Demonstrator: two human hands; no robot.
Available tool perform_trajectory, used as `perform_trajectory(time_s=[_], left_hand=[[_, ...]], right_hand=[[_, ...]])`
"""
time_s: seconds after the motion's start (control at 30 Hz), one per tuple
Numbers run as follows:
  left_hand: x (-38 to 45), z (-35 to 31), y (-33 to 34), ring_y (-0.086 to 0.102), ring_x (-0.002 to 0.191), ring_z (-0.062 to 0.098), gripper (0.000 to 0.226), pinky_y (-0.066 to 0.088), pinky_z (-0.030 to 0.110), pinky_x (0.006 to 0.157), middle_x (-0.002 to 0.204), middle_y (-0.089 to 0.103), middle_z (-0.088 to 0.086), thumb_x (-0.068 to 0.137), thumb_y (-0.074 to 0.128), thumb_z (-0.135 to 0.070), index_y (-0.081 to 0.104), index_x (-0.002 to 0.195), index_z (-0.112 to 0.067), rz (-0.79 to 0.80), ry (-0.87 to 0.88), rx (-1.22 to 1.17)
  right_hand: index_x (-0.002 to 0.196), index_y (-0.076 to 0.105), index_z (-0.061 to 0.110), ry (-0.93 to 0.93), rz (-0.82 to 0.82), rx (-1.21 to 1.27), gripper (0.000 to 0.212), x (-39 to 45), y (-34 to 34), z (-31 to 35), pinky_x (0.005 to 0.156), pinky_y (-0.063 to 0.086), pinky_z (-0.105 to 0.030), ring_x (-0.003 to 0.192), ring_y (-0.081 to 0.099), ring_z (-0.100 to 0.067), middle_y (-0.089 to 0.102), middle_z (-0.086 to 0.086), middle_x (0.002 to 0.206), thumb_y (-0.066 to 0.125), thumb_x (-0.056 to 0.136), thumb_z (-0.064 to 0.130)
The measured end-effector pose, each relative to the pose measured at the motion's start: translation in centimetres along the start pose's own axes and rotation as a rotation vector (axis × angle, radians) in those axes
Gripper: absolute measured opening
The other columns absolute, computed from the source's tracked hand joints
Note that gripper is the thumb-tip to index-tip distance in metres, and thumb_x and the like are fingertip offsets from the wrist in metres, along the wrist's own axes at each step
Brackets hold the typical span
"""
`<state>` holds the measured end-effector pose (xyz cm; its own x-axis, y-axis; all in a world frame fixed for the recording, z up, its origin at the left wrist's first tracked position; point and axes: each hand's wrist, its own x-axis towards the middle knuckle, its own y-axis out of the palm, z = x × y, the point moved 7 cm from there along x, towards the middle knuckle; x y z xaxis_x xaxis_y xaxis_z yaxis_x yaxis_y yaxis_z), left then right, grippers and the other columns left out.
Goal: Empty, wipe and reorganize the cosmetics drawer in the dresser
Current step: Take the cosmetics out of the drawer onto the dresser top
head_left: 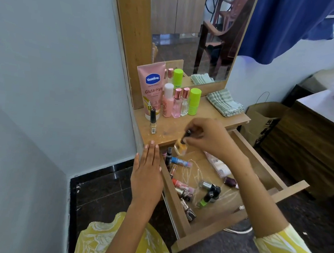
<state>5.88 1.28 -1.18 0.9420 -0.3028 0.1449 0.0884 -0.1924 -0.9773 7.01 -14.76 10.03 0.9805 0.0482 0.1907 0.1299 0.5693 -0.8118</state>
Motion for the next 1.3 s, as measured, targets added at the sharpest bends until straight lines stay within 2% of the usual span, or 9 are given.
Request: perform_trajectory(time_s=[0.07,0.13,0.23,0.43,0.67,0.8,0.93,1.13,1.3], left_hand=[[0.0,-0.1,-0.2,-0.019,0.143,0.018,0.056,-0.016,0.036,0.11,0.152,-0.025,0.002,0.103,0.017,-0.026,-0.018,0.145,-0.014,-0.002,0.001,-0.005],[0.0,-0.2,-0.2,-0.02,0.142,0.018,0.056,-0.016,0.036,0.11,0.151,-0.026,0.003,0.103,0.017,-0.027,-0.02,0.144,-0.014,0.001,-0.001,0.007],[0.0,-0.2,-0.2,-0.022,0.141,0.019,0.056,-0.015,0.037,0.111,0.15,-0.029,0.004,0.103,0.015,-0.027,-0.023,0.142,-0.013,0.018,-0.003,0.036],[0.1,-0.1,-0.1,-0.022,0.141,0.02,0.057,-0.016,0.037,0.11,0.151,-0.028,0.004,0.103,0.015,-0.027,-0.022,0.144,-0.012,0.027,-0.003,0.056],[0.0,-0.4,-0.7,-0.016,0.143,0.018,0.056,-0.017,0.034,0.109,0.155,-0.019,0.004,0.102,0.012,-0.037,-0.018,0.144,-0.013,-0.012,0.007,0.036],[0.2,-0.7,-1.1,-0.009,0.145,0.019,0.059,-0.012,0.035,0.112,0.157,-0.012,0.007,0.102,0.014,-0.041,-0.01,0.147,-0.011,-0.036,0.027,0.045],[0.3,-0.9,-1.2,-0.006,0.146,0.02,0.059,-0.006,0.036,0.115,0.158,-0.008,0.008,0.101,0.015,-0.041,-0.004,0.149,-0.01,-0.037,0.022,0.04],[0.3,-0.9,-1.1,-0.006,0.145,0.019,0.058,-0.006,0.036,0.115,0.158,-0.008,0.007,0.101,0.014,-0.04,-0.004,0.149,-0.012,-0.028,0.019,0.046],[0.1,-0.7,-1.0,-0.011,0.145,0.018,0.057,-0.013,0.034,0.111,0.157,-0.013,0.005,0.102,0.016,-0.038,-0.011,0.146,-0.013,-0.034,0.014,0.012]], right_hand=[[0.087,0.066,0.014,-0.009,-0.12,0.062,0.017,2.0,0.1,0.9,0.066,0.045,-0.006,0.071,0.062,-0.008,0.066,0.004,0.078,0.077,0.074,0.015],[0.088,0.066,0.011,-0.003,-0.163,0.082,0.016,3.9,1.2,1.3,0.069,0.048,-0.011,0.074,0.063,-0.011,0.067,0.001,0.08,0.075,0.075,0.011],[0.09,0.067,0.007,0.013,-0.179,0.046,0.014,6.0,3.0,1.5,0.074,0.054,-0.032,0.077,0.063,-0.017,0.069,-0.006,0.084,0.072,0.076,0.009],[0.097,0.063,0.008,-0.006,-0.238,0.05,0.02,7.5,4.7,1.5,0.067,0.045,-0.023,0.074,0.054,-0.01,0.062,0.0,0.084,0.071,0.079,0.009],[0.105,0.064,0.014,-0.003,-0.105,-0.014,0.022,3.0,3.2,-0.1,0.079,0.052,-0.027,0.086,0.063,-0.012,0.067,0.001,0.098,0.068,0.083,0.013],[0.08,0.066,0.03,-0.03,0.305,-0.169,0.006,-3.1,2.7,-1.8,0.066,0.047,-0.015,0.071,0.061,0.002,0.068,0.013,0.079,0.072,0.078,0.03],[0.087,0.069,0.033,0.062,0.531,-0.389,0.02,-8.1,4.2,-4.9,0.06,0.038,-0.016,0.075,0.058,-0.001,0.068,0.015,0.086,0.076,0.07,0.039],[0.102,0.069,0.03,0.035,0.541,-0.483,0.025,-9.3,7.0,-6.3,0.071,0.043,-0.025,0.096,0.061,-0.014,0.067,0.008,0.102,0.069,0.078,0.022],[0.093,0.071,0.021,0.05,0.41,-0.285,0.013,-6.9,5.1,-4.4,0.078,0.054,-0.033,0.084,0.065,-0.013,0.071,0.003,0.09,0.071,0.079,0.022]])
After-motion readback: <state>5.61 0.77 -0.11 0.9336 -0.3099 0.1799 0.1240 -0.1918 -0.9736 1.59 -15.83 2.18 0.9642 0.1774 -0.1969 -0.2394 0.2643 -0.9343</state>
